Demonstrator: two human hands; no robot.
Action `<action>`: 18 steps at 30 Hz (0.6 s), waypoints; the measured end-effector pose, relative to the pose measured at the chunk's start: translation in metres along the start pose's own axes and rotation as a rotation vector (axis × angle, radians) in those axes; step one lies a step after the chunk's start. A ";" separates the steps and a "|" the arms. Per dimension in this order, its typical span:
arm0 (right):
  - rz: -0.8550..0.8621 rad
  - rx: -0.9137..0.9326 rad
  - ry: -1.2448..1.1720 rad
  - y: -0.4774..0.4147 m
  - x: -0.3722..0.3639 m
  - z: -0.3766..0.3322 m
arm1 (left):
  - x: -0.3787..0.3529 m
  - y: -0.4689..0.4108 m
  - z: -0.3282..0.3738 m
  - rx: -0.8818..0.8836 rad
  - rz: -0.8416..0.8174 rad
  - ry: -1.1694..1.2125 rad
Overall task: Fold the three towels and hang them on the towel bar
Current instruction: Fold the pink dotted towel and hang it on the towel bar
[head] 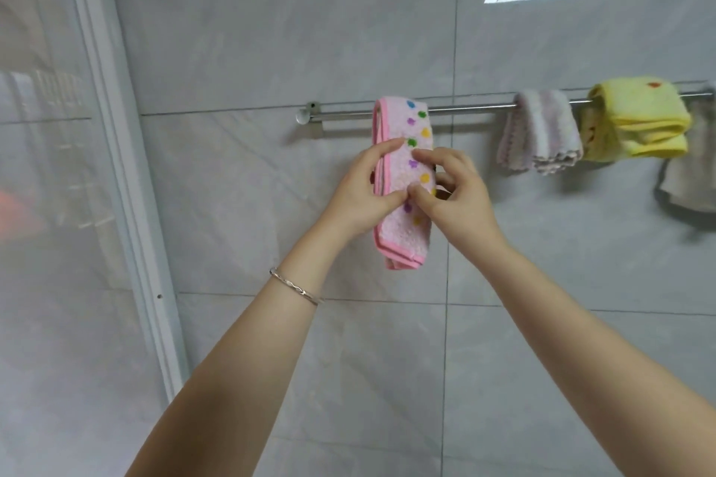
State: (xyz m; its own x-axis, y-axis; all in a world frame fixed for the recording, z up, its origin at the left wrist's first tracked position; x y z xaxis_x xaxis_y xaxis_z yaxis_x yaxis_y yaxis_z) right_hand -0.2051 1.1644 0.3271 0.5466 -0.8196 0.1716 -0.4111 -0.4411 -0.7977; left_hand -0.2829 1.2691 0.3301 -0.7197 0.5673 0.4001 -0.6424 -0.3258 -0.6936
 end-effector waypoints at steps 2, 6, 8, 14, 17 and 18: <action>0.035 0.031 0.059 -0.015 0.008 -0.005 | 0.001 -0.018 0.006 -0.025 0.004 -0.001; 0.083 0.106 0.174 -0.050 0.018 -0.015 | 0.008 -0.056 0.023 -0.123 0.022 -0.047; 0.104 0.140 0.259 -0.067 0.022 -0.019 | 0.013 -0.073 0.031 -0.178 0.046 -0.083; 0.087 0.156 0.441 -0.112 0.020 -0.007 | 0.014 -0.121 0.023 -0.204 0.046 -0.283; 0.030 0.152 0.525 -0.129 0.015 0.009 | 0.011 -0.135 0.009 -0.177 0.033 -0.474; 0.021 0.162 0.550 -0.132 0.013 0.013 | 0.011 -0.138 0.004 -0.158 0.037 -0.536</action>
State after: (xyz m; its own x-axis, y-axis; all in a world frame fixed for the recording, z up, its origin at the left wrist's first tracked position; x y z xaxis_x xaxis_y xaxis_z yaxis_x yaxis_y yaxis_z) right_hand -0.1344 1.2167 0.4276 0.0612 -0.9165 0.3954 -0.2772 -0.3962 -0.8753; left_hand -0.2026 1.3174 0.4326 -0.8005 0.0802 0.5939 -0.5968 -0.1970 -0.7778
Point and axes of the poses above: each hand's wrist, its own y-axis away from the middle knuckle, its own x-axis out of the back of the hand, z = x × y, the point moved 9 cm from there along -y, towards the middle knuckle, and after that the axes turned 3 degrees about -z, right-handed, at the moved point
